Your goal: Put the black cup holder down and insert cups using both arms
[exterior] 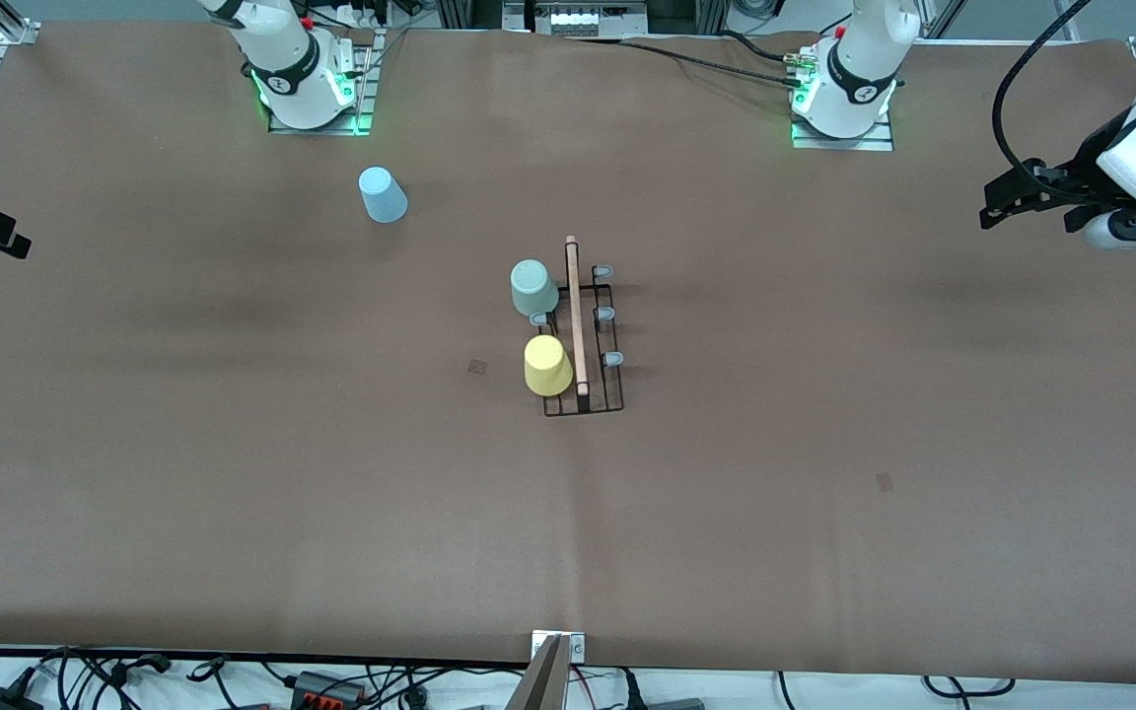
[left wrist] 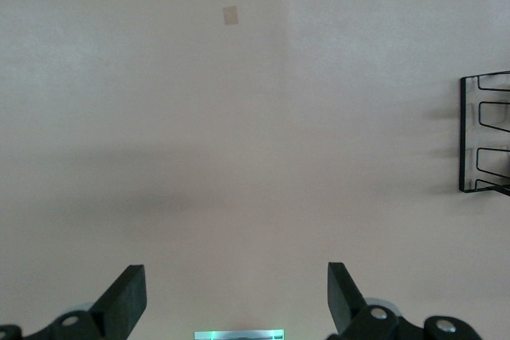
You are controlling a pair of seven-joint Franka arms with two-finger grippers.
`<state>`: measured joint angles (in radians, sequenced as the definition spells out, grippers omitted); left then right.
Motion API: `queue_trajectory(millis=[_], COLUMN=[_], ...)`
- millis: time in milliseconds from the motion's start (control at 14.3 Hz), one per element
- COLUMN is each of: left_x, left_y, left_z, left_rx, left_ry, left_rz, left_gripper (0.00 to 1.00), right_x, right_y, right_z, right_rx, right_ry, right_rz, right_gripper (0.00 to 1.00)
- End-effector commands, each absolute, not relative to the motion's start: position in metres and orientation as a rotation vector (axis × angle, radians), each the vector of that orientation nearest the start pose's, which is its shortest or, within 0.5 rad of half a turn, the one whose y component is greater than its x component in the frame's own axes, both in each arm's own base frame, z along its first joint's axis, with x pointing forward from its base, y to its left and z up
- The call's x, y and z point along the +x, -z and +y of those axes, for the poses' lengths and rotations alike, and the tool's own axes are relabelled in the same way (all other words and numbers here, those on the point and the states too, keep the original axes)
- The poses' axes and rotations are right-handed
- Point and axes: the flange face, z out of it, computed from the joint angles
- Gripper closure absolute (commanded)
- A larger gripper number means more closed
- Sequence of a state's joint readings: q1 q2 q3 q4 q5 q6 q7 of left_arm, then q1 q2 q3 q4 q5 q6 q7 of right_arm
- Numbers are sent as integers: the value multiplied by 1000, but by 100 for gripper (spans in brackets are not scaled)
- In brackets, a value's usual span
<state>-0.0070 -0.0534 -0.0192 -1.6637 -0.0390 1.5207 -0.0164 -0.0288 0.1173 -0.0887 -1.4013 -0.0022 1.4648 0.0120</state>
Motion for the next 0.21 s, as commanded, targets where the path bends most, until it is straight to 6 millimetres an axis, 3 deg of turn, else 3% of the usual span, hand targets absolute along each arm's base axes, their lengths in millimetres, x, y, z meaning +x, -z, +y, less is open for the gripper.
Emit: queue_trajectory(millis=[0, 140], left_x=[534, 534], left_y=[-611, -611], left_z=[-20, -20], left_rx=[-3161, -3161], left_ry=[-147, -147], left_rz=[18, 13], left_gripper=[0, 0], right_x=[578, 577], right_y=[-635, -635], right_z=[-65, -64], right_rx=[-3136, -3135], right_ry=[-77, -84], right_rz=[191, 189], right_gripper=[0, 0])
